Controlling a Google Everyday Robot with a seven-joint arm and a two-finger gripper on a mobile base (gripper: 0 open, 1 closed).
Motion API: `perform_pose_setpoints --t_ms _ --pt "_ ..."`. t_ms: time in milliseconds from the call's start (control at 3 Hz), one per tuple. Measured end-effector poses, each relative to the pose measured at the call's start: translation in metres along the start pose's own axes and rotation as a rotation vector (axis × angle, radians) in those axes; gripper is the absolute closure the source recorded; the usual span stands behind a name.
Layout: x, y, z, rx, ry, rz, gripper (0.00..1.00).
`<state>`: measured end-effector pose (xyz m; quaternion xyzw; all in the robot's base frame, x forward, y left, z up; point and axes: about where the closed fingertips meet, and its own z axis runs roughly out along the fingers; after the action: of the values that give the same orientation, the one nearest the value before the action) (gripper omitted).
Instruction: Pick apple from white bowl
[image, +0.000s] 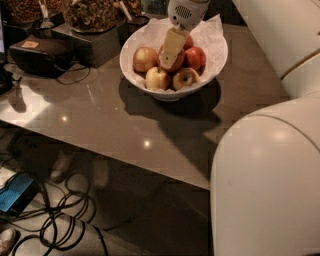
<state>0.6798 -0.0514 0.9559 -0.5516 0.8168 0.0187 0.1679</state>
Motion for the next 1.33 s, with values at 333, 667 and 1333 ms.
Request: perform_pose_setpoints --t_ms 333,667,1333 --pt "0.001 0.000 0.012 -0.017 0.018 0.000 0.29" --pt "0.003 0.000 0.017 -0.023 0.028 0.001 0.29" --pt "0.005 0.000 0.033 -0.044 0.048 -0.007 0.28"
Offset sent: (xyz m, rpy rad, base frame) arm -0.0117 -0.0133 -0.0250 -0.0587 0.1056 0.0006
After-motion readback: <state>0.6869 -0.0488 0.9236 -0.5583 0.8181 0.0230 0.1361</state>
